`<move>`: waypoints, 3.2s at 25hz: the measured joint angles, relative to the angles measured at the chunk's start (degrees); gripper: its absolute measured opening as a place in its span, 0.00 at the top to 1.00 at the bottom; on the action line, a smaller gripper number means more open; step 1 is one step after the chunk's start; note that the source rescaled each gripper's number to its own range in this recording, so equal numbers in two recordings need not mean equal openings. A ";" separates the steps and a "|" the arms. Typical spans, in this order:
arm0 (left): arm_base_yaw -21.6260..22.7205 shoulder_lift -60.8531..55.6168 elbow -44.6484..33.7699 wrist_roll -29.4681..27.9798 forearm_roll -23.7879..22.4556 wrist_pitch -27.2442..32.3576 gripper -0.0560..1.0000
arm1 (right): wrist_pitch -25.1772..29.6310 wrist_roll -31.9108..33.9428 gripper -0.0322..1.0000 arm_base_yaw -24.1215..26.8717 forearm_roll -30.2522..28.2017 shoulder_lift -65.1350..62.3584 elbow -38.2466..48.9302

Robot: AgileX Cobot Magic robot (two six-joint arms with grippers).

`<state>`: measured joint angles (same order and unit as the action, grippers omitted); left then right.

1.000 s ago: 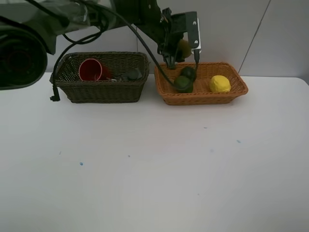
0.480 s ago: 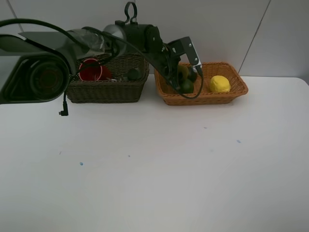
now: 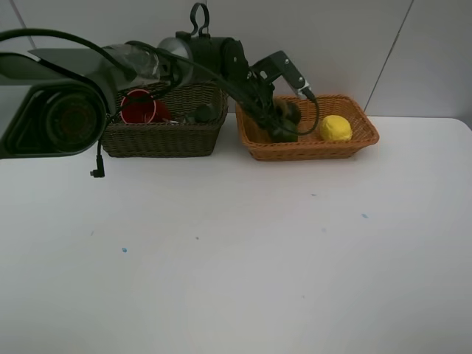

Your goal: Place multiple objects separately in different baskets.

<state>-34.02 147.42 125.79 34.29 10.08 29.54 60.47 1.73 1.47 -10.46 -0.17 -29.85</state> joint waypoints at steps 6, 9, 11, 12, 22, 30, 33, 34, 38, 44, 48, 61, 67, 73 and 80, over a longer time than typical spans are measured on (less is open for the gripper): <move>0.00 0.00 0.00 -9.94 -0.25 0.11 0.04 | 0.00 0.00 0.00 0.00 0.00 0.00 0.00; 0.00 0.18 0.00 -10.81 -0.25 0.18 0.01 | 0.00 0.00 0.00 0.00 0.00 0.00 0.00; 0.00 0.18 0.00 -10.93 -0.25 0.18 0.00 | 0.00 0.00 0.00 0.00 0.00 0.00 0.00; 0.00 0.18 0.00 -10.99 -0.25 0.18 0.00 | 0.00 0.00 0.00 0.00 0.00 0.00 0.00; 0.00 0.18 0.00 -11.05 -0.83 0.41 0.00 | 0.00 0.00 0.00 0.00 0.00 0.00 0.00; 0.00 -3.09 0.00 -11.05 -3.13 8.13 0.00 | 0.00 0.00 0.00 0.00 0.00 0.00 0.00; 0.00 -8.31 0.00 -11.05 -5.36 12.84 0.00 | 0.00 0.00 0.00 0.00 0.00 0.00 0.00; 0.00 -9.96 0.00 -11.05 -6.16 14.62 0.00 | 0.00 0.00 0.00 0.00 0.00 0.00 0.00; 0.13 -16.89 0.00 -11.11 -7.46 21.06 0.00 | 0.00 0.00 0.00 0.00 0.00 0.00 0.00; 0.18 -26.41 0.00 -13.30 -10.08 32.70 0.00 | 0.00 0.00 0.00 0.00 0.00 0.00 0.00; 0.18 -33.38 0.00 -14.26 -11.63 39.34 0.00 | 0.00 0.00 0.00 0.00 0.00 0.00 0.00; 0.18 -65.33 -18.57 -22.07 -24.01 39.89 0.00 | 0.00 0.00 0.00 0.00 0.00 0.00 0.00; 0.24 -83.75 -34.91 -25.54 -31.26 40.24 0.00 | 0.00 0.00 0.00 0.00 0.00 0.00 0.00; 0.24 -101.61 -47.83 -27.98 -33.25 40.34 0.00 | 0.00 0.00 0.00 0.00 0.00 0.00 0.00; 5.82 -119.57 -61.59 -29.68 -32.64 40.57 0.00 | 0.00 0.00 0.00 0.00 0.00 0.00 0.00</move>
<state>-28.20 27.84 64.20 4.61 -22.56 70.11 60.47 1.73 1.47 -10.46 -0.17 -29.85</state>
